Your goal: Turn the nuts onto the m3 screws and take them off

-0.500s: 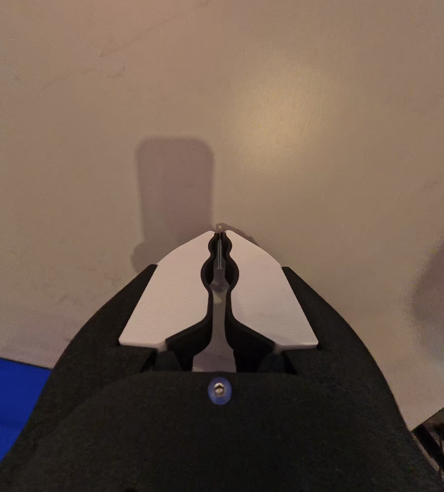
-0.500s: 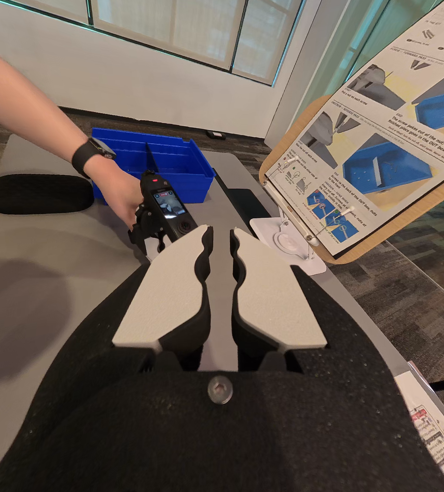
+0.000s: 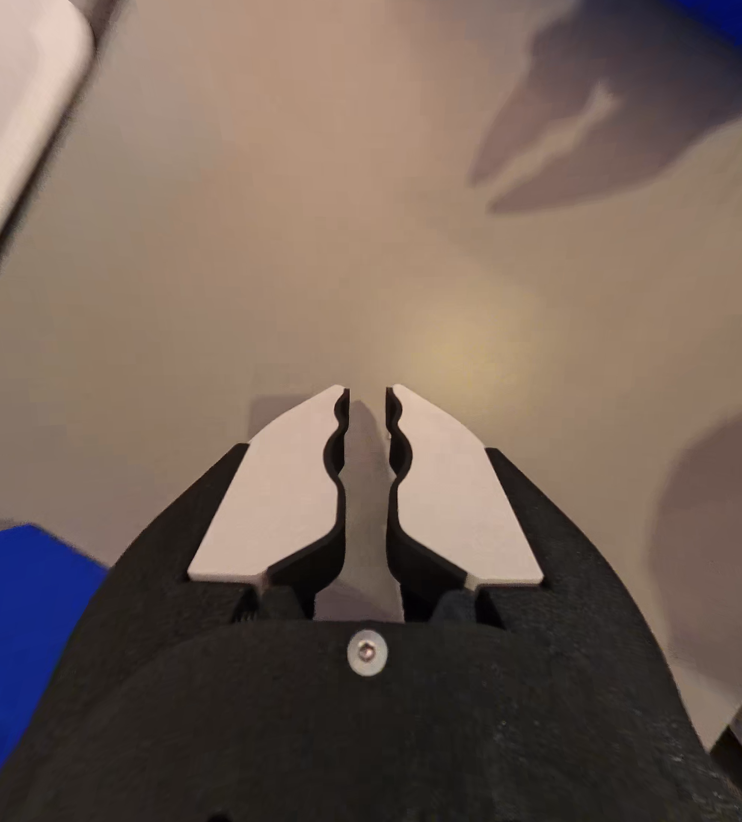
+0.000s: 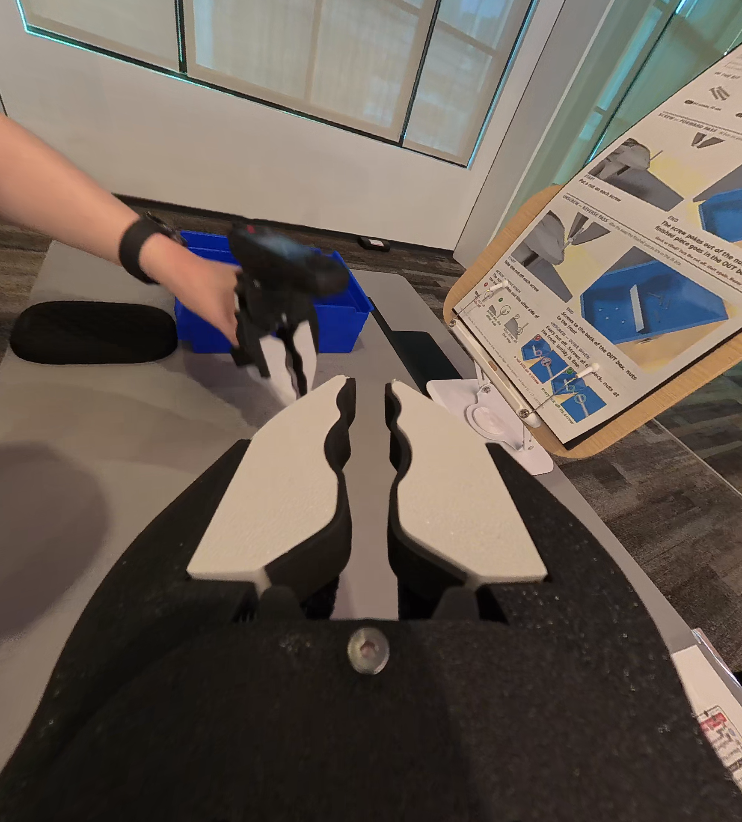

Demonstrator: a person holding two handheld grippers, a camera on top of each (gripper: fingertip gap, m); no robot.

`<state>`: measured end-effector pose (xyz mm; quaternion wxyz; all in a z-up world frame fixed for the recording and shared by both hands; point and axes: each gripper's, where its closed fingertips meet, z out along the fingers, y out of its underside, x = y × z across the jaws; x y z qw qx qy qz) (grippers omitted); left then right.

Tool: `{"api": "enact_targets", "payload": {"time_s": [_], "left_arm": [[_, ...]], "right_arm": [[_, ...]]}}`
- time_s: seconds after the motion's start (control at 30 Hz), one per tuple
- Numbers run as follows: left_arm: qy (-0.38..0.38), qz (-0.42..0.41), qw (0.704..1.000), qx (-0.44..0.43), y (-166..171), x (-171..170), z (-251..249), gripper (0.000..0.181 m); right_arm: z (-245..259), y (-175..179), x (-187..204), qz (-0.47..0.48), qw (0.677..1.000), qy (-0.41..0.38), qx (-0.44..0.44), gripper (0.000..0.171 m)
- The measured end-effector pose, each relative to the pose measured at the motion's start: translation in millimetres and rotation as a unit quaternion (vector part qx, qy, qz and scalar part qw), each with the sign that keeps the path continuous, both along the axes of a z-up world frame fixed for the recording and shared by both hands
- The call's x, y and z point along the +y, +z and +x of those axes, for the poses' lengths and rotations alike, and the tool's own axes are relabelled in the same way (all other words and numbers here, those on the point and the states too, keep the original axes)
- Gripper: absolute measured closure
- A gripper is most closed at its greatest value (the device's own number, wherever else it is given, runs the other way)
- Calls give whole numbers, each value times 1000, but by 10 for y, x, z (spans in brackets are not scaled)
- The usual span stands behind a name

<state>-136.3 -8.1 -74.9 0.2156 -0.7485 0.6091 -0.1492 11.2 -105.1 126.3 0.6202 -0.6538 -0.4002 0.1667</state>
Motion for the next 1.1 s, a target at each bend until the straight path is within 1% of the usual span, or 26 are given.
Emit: {"api": "enact_targets", "payload": {"time_s": [0.07,0.13,0.2,0.23,0.27,0.3,0.33,0.4,0.47,0.5,0.57,0.67,0.7,0.9,1.1], "left_arm": [[27,32,998,-52,408,100,-187,164],[53,71,992,-94,797,203,-520,163],[85,118,984,-106,1042,344,-1035,164],[108,129,981,-99,1073,418,-1343,163],[132,116,980,-88,1028,455,-1646,162],[155,76,982,-73,910,442,-1923,162],[186,26,981,-47,748,418,-2184,162],[244,-60,968,19,411,348,-2635,163],[271,-77,958,60,198,340,-2889,167],[274,-85,955,77,115,327,-2952,167],[266,-107,951,114,-38,280,-3014,156],[245,-80,951,172,-235,339,-3139,153],[243,-87,949,182,-298,334,-3149,153],[264,-109,938,194,-585,405,-3171,153],[312,-137,923,180,-682,496,-3199,154]], "right_arm": [[8,-6,13,-1,1000,-1,0,159],[13,-4,23,0,1000,-4,0,159],[35,-14,44,2,1000,-13,-7,159],[63,-18,62,5,1000,-23,-13,159],[86,-19,77,7,999,-31,-17,159],[95,-16,82,6,999,-33,-15,159],[94,-9,82,5,999,-32,-11,159],[81,1,86,5,1000,-29,-5,159],[68,-15,101,2,1000,-30,-7,159],[62,-28,109,1,999,-32,-11,158],[47,-50,127,0,999,-35,-15,158],[-8,-82,125,-5,999,-27,-22,158],[-18,-92,129,-4,999,-28,-25,158],[-39,-136,142,-9,999,-27,-37,157],[-30,-121,137,-7,999,-27,-33,157]]}}
